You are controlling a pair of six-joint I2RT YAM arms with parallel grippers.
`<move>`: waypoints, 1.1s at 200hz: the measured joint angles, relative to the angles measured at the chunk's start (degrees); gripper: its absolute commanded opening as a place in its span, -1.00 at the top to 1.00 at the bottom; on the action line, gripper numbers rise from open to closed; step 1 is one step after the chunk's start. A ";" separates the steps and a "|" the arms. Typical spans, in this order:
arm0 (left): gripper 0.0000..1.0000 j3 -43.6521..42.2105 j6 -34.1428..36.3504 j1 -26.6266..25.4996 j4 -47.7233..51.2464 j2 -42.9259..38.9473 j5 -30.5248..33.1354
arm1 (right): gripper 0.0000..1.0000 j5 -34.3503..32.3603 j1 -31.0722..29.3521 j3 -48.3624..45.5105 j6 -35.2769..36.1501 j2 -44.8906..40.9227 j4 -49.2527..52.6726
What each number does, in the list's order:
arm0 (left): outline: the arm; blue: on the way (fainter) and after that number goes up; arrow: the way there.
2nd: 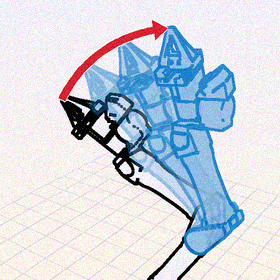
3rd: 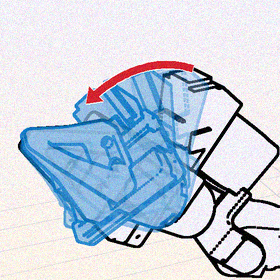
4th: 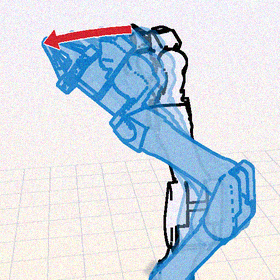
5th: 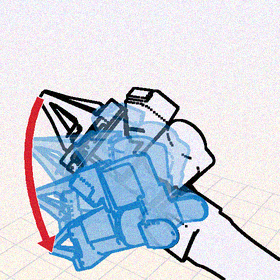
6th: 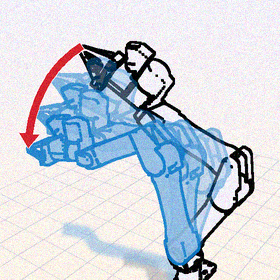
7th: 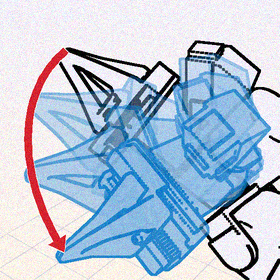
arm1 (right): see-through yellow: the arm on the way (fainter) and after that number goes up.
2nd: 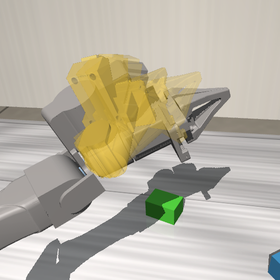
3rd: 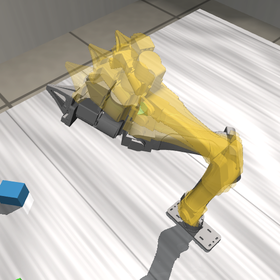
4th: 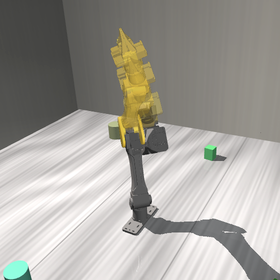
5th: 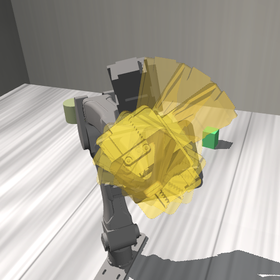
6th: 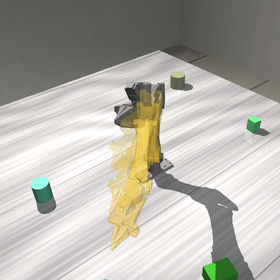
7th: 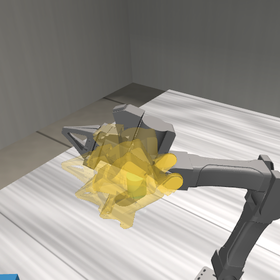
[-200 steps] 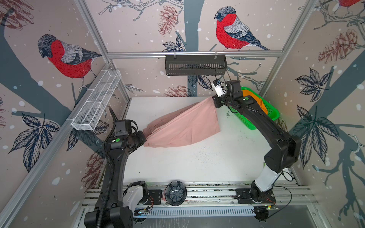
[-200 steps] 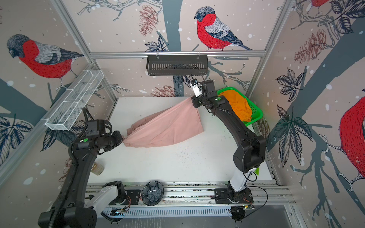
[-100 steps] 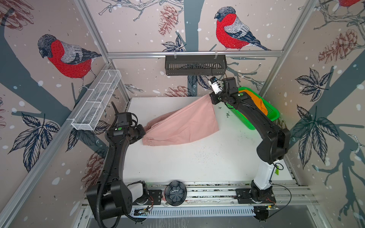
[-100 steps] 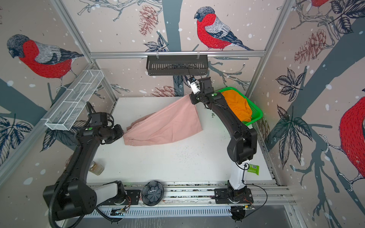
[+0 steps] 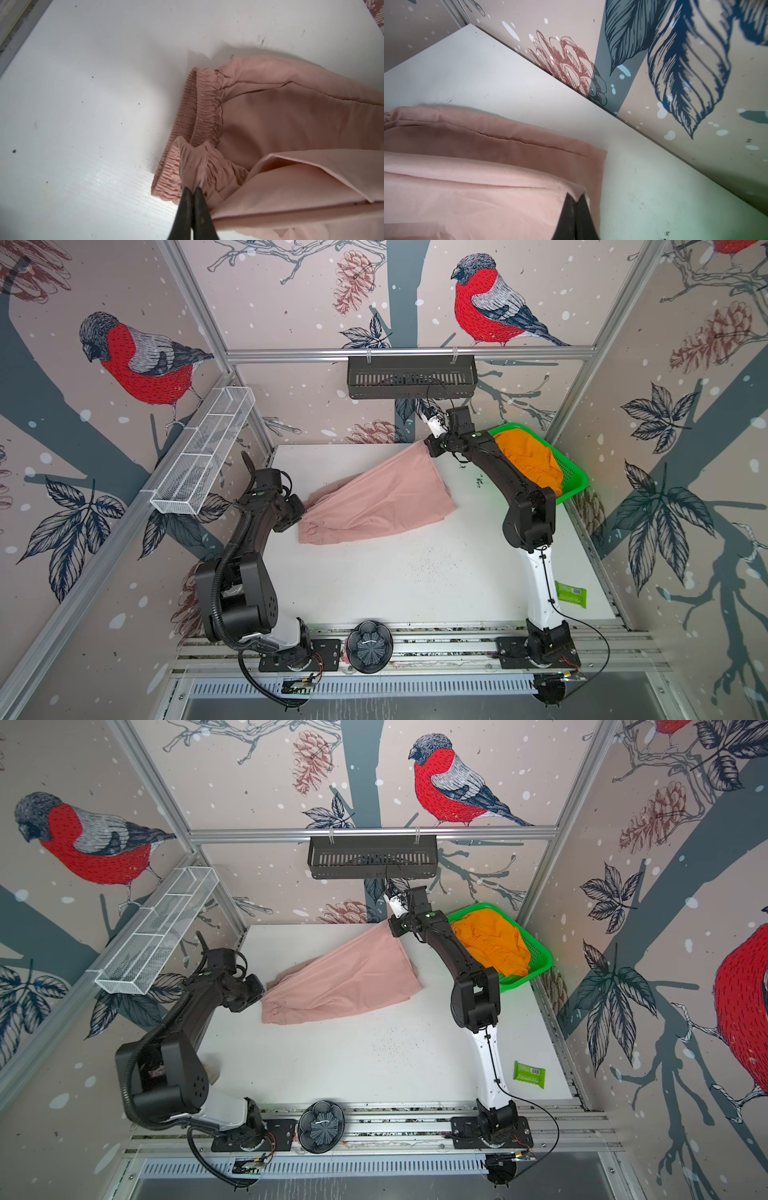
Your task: Fold and stack the shorts
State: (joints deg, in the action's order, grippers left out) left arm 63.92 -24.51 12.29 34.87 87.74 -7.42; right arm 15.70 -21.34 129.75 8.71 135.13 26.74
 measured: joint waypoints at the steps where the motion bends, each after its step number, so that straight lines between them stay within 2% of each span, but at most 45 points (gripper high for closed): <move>1: 0.85 0.17 -0.07 0.02 -0.04 0.28 0.07 | 0.96 0.04 0.00 0.02 -0.02 0.20 -0.17; 9: 0.76 1.27 -0.13 0.07 -0.13 1.88 0.24 | 0.92 0.15 0.09 0.11 -0.28 1.29 -1.05; 18: 0.45 2.69 -0.11 0.09 -0.20 3.74 0.55 | 0.87 0.22 0.17 0.11 -1.16 2.38 -1.99; 31: 0.13 4.46 -0.11 0.26 -0.96 6.29 1.44 | 0.69 -0.07 0.35 0.42 -1.51 3.93 -3.58; 39: -0.12 5.40 -0.15 0.39 -1.66 7.87 1.55 | 0.50 -0.72 0.44 0.92 -2.36 4.98 -4.55; 54: -0.59 6.67 -0.15 0.57 -2.54 10.27 1.51 | 0.35 -0.66 0.74 2.51 -2.84 7.13 -6.49; 59: -0.90 7.17 -0.17 0.57 -2.69 10.95 1.44 | 0.25 -0.59 0.79 3.19 -3.08 7.78 -6.93; 61: -0.94 7.43 -0.17 0.57 -2.78 11.26 1.44 | 0.19 -0.52 0.81 3.50 -3.28 8.09 -7.08; 69: -0.95 8.37 -0.13 0.57 -2.95 12.20 1.38 | -0.02 -0.20 0.90 4.63 -4.50 9.11 -7.28; 77: -0.96 9.29 -0.57 0.57 -2.93 12.79 1.38 | -0.13 0.46 1.05 5.29 -4.50 9.68 -7.45; 107: -0.95 12.46 -0.50 0.57 -2.82 13.05 2.51 | -0.28 4.33 2.54 4.37 -6.08 8.68 -7.39; 140: -0.95 12.31 -0.52 0.63 -1.33 9.53 4.55 | -0.34 8.55 6.75 -9.40 -7.02 0.33 -5.49; 161: -0.95 9.29 -0.46 0.68 -1.16 5.73 4.26 | -0.36 9.66 8.52 -20.59 -7.04 -6.40 -4.09; 188: -0.95 0.24 -0.66 -0.28 -5.11 0.59 -3.58 | -0.37 10.80 9.16 -33.62 -7.23 -12.81 -5.03; 204: -0.95 -4.52 -1.68 -3.13 -8.74 -0.85 -8.87 | -0.38 11.58 9.31 -38.97 -7.63 -14.01 -6.56; 220: -0.95 -5.27 -2.08 -6.36 -11.02 -0.70 -10.80 | -0.40 11.93 9.18 -41.99 -8.61 -13.97 -7.34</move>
State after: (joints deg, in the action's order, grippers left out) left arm 58.65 -26.59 5.93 23.86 87.05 -18.22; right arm 27.64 -12.16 87.77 0.10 121.16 19.40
